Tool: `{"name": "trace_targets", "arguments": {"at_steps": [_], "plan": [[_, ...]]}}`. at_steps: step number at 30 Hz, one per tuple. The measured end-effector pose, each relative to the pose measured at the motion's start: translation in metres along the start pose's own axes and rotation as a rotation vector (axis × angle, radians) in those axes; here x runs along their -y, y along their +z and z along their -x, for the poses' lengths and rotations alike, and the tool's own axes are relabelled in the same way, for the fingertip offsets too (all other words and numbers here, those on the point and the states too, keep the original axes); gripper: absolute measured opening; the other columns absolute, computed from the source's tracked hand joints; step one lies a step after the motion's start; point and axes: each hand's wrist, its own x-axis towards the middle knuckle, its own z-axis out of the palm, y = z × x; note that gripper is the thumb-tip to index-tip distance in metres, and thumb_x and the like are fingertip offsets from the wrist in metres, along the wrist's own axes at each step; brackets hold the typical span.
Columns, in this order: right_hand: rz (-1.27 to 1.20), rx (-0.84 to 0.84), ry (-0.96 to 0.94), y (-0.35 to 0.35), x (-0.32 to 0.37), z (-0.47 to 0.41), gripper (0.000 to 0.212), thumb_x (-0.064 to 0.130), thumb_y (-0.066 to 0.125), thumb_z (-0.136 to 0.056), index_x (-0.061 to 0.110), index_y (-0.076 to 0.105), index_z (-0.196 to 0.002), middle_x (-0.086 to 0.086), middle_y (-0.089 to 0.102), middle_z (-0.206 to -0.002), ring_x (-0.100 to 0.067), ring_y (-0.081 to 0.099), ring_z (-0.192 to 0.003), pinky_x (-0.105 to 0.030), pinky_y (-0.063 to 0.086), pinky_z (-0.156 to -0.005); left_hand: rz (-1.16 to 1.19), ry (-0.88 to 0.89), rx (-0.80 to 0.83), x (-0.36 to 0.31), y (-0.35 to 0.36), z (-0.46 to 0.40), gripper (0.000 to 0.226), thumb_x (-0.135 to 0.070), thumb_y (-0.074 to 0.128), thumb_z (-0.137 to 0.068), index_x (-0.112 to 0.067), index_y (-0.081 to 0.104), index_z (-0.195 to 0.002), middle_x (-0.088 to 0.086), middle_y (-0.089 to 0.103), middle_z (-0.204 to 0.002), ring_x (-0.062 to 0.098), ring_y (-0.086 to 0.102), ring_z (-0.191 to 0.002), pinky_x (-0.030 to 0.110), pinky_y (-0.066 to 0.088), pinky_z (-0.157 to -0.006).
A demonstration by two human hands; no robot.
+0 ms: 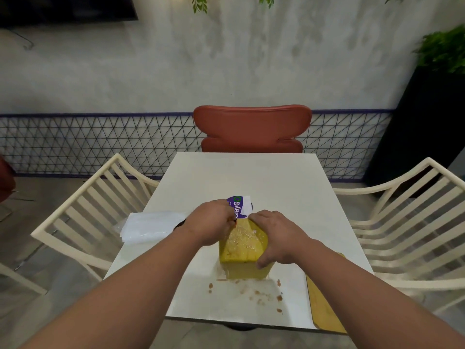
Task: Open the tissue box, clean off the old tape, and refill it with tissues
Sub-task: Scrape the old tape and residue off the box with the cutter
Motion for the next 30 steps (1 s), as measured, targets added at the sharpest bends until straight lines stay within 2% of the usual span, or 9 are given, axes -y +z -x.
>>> {"name": "trace_targets", "arguments": {"at_steps": [5, 12, 16, 19, 25, 30], "plan": [[0.000, 0.002, -0.011, 0.000, 0.000, 0.000, 0.114, 0.047, 0.087, -0.053, 0.030, 0.028, -0.149, 0.013, 0.036, -0.145, -0.014, 0.032, -0.130, -0.035, 0.043, -0.101, 0.006, 0.072, 0.024, -0.022, 0.007, -0.005, 0.027, -0.036, 0.050, -0.094, -0.029, 0.067, -0.113, 0.000, 0.058, -0.110, 0.023, 0.057, -0.100, 0.036, 0.048, -0.083], [-0.009, 0.013, 0.008, -0.001, -0.001, -0.004, 0.119, 0.050, 0.088, -0.052, 0.030, 0.025, -0.151, 0.013, 0.031, -0.150, -0.014, 0.027, -0.135, -0.037, 0.041, -0.105, 0.052, -0.041, 0.000, 0.027, -0.002, 0.008, 0.024, -0.037, 0.056, -0.093, -0.026, 0.069, -0.109, -0.003, 0.061, -0.103, 0.018, 0.057, -0.097, 0.031, 0.047, -0.080], [-0.006, 0.016, 0.011, 0.000, -0.002, -0.006, 0.119, 0.050, 0.087, -0.052, 0.030, 0.025, -0.151, 0.013, 0.031, -0.149, -0.013, 0.028, -0.135, -0.036, 0.041, -0.105, 0.179, -0.047, -0.110, 0.026, 0.003, 0.006, 0.027, -0.037, 0.056, -0.093, -0.023, 0.068, -0.113, -0.003, 0.060, -0.106, 0.015, 0.055, -0.099, 0.023, 0.042, -0.080], [-0.005, 0.023, 0.009, 0.000, -0.003, -0.007, 0.119, 0.050, 0.087, -0.052, 0.030, 0.025, -0.151, 0.013, 0.031, -0.149, -0.013, 0.028, -0.135, -0.035, 0.040, -0.105, 0.250, -0.051, -0.130, 0.020, 0.016, 0.014, 0.032, -0.038, 0.055, -0.094, -0.022, 0.065, -0.121, -0.002, 0.056, -0.109, 0.015, 0.054, -0.100, 0.021, 0.038, -0.081], [-0.010, 0.042, 0.014, -0.002, -0.005, -0.011, 0.120, 0.051, 0.088, -0.052, 0.030, 0.025, -0.151, 0.013, 0.030, -0.149, -0.013, 0.027, -0.135, -0.036, 0.039, -0.106, 0.267, 0.027, -0.202, 0.025, 0.038, 0.051, 0.025, -0.032, 0.058, -0.093, -0.020, 0.072, -0.109, -0.011, 0.048, -0.098, 0.009, 0.053, -0.079, 0.024, 0.046, -0.074], [0.008, 0.063, 0.008, -0.005, -0.003, -0.012, 0.120, 0.048, 0.088, -0.054, 0.027, 0.023, -0.152, 0.011, 0.029, -0.152, -0.015, 0.026, -0.137, -0.034, 0.035, -0.110, 0.246, -0.038, -0.234, 0.027, 0.028, 0.028, 0.024, -0.033, 0.058, -0.094, -0.022, 0.073, -0.109, -0.003, 0.055, -0.096, 0.018, 0.058, -0.086, 0.024, 0.043, -0.072]]}}
